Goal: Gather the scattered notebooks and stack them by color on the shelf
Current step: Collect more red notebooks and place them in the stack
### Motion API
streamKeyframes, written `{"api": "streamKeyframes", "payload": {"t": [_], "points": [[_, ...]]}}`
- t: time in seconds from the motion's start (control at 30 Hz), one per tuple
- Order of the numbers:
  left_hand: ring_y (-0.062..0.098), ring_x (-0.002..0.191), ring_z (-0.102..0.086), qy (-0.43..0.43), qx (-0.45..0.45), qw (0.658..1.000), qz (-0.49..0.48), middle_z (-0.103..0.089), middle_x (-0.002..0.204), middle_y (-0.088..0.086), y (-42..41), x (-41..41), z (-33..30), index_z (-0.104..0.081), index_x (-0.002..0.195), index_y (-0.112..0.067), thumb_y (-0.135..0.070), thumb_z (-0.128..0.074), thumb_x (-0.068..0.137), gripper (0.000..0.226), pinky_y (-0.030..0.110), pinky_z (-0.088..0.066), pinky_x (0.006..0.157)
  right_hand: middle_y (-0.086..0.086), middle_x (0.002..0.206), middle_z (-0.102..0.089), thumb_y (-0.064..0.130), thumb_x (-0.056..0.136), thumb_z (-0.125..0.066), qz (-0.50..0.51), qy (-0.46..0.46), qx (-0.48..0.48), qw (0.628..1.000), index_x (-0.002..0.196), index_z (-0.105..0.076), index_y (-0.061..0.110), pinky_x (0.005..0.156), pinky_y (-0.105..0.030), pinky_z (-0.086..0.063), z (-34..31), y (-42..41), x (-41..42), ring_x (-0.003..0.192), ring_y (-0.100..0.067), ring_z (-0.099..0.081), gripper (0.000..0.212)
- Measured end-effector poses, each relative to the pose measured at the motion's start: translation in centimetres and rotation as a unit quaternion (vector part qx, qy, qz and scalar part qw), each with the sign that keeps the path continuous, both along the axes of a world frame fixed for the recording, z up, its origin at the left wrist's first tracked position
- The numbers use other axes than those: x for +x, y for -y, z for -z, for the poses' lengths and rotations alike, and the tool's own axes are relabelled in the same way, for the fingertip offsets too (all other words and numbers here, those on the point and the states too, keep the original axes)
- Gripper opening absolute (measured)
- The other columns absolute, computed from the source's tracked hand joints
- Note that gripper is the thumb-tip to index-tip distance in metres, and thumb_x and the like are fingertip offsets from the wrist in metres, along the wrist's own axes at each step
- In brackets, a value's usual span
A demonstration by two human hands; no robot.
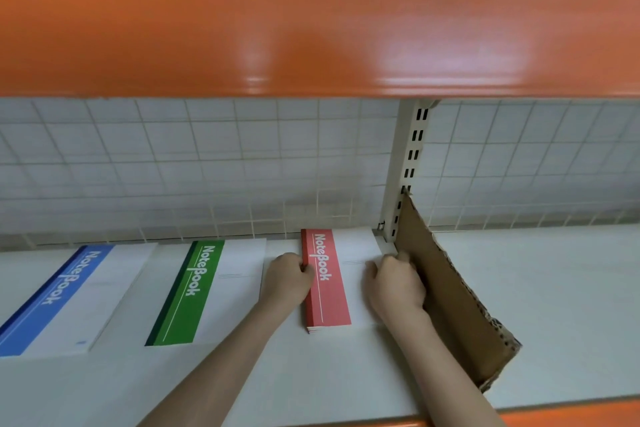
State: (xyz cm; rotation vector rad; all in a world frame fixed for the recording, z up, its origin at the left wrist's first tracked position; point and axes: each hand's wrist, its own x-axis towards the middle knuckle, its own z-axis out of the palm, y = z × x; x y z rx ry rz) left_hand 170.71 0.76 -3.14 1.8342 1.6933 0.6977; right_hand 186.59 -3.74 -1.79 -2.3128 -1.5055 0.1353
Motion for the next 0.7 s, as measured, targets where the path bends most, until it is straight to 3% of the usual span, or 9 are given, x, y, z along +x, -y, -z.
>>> {"api": "streamKeyframes", "payload": {"t": [0.1, 0.2, 0.3, 0.33, 0.4, 0.5, 0.63, 0.7], "points": [[0.026, 0.079, -0.066, -0.004, -0.009, 1.000, 0.005, -0.069, 0.084, 0.012, 0.0, -0.1, -0.2, -0.054, 0.070, -0.006, -0.022, -0.049, 0.095, 0.030, 0.025, -0.044, 0.061, -0.014, 0.124, -0.049, 0.041, 0.098, -0.039, -0.009, -0.029, 0.000, 1.000, 0.127, -0.046, 0.003, 0.071, -0.029, -0.044, -0.1, 0.2, 0.1, 0.106, -0.027, -0.055, 0.048], [0.027, 0.084, -0.066, 0.012, -0.034, 0.999, 0.033, -0.070, 0.092, 0.014, 0.1, -0.3, -0.6, -0.057, 0.077, -0.005, -0.027, -0.051, 0.095, 0.030, 0.034, -0.054, 0.071, -0.015, 0.131, -0.048, 0.063, 0.087, -0.048, -0.049, -0.064, -0.035, 0.996, 0.144, -0.023, 0.004, 0.085, -0.033, -0.045, -0.5, 0.8, 0.6, 0.118, -0.029, -0.049, 0.086], [0.021, 0.088, -0.067, 0.043, -0.081, 0.991, 0.099, -0.070, 0.093, 0.004, 0.7, -1.0, -1.5, -0.057, 0.075, -0.022, -0.034, -0.062, 0.089, 0.019, 0.038, -0.055, 0.082, -0.011, 0.137, -0.046, 0.078, 0.066, -0.060, -0.118, -0.129, -0.114, 0.978, 0.150, -0.001, 0.015, 0.094, -0.033, -0.043, -1.2, 1.7, 1.0, 0.127, -0.026, -0.043, 0.121], [0.017, 0.090, -0.067, 0.042, -0.102, 0.986, 0.126, -0.070, 0.096, 0.000, 0.9, -1.2, -1.8, -0.060, 0.081, -0.025, -0.037, -0.066, 0.086, 0.014, 0.035, -0.055, 0.082, -0.010, 0.140, -0.043, 0.077, 0.062, -0.064, -0.140, -0.134, -0.139, 0.971, 0.151, 0.005, 0.018, 0.097, -0.033, -0.041, -1.3, 1.9, 1.1, 0.131, -0.025, -0.038, 0.127], [0.011, 0.091, -0.066, 0.005, -0.130, 0.976, 0.174, -0.070, 0.103, -0.006, 1.4, -1.5, -2.4, -0.063, 0.098, -0.027, -0.043, -0.073, 0.078, 0.027, 0.025, -0.053, 0.077, -0.008, 0.145, -0.035, 0.071, 0.061, -0.072, -0.173, -0.124, -0.178, 0.961, 0.150, 0.014, 0.022, 0.104, -0.034, -0.034, -1.5, 2.5, 1.4, 0.138, -0.026, -0.025, 0.133], [0.003, 0.084, -0.064, -0.050, -0.134, 0.963, 0.228, -0.069, 0.101, -0.009, 2.3, -1.5, -3.0, -0.061, 0.098, -0.032, -0.045, -0.081, 0.069, 0.038, 0.014, -0.050, 0.071, -0.006, 0.149, -0.026, 0.058, 0.060, -0.080, -0.192, -0.106, -0.210, 0.953, 0.148, 0.021, 0.026, 0.109, -0.038, -0.029, -1.8, 3.0, 1.3, 0.142, -0.026, -0.012, 0.137], [0.017, 0.109, -0.051, -0.187, -0.113, 0.949, 0.226, -0.054, 0.116, 0.006, 3.3, -0.8, -2.4, -0.052, 0.122, -0.018, -0.046, -0.084, 0.063, 0.072, 0.030, -0.049, 0.090, -0.009, 0.150, -0.024, 0.046, 0.063, -0.083, -0.183, -0.088, -0.196, 0.959, 0.149, 0.019, 0.019, 0.109, -0.036, -0.027, -2.0, 3.3, 1.1, 0.142, -0.028, -0.011, 0.136], [0.019, 0.108, -0.051, -0.189, -0.102, 0.955, 0.204, -0.051, 0.117, 0.009, 3.3, -0.5, -2.2, -0.052, 0.122, -0.012, -0.041, -0.085, 0.063, 0.074, 0.032, -0.050, 0.090, -0.009, 0.149, -0.024, 0.045, 0.063, -0.084, -0.179, -0.092, -0.188, 0.961, 0.149, 0.017, 0.015, 0.109, -0.035, -0.027, -2.0, 3.3, 1.1, 0.141, -0.029, -0.012, 0.136]]}}
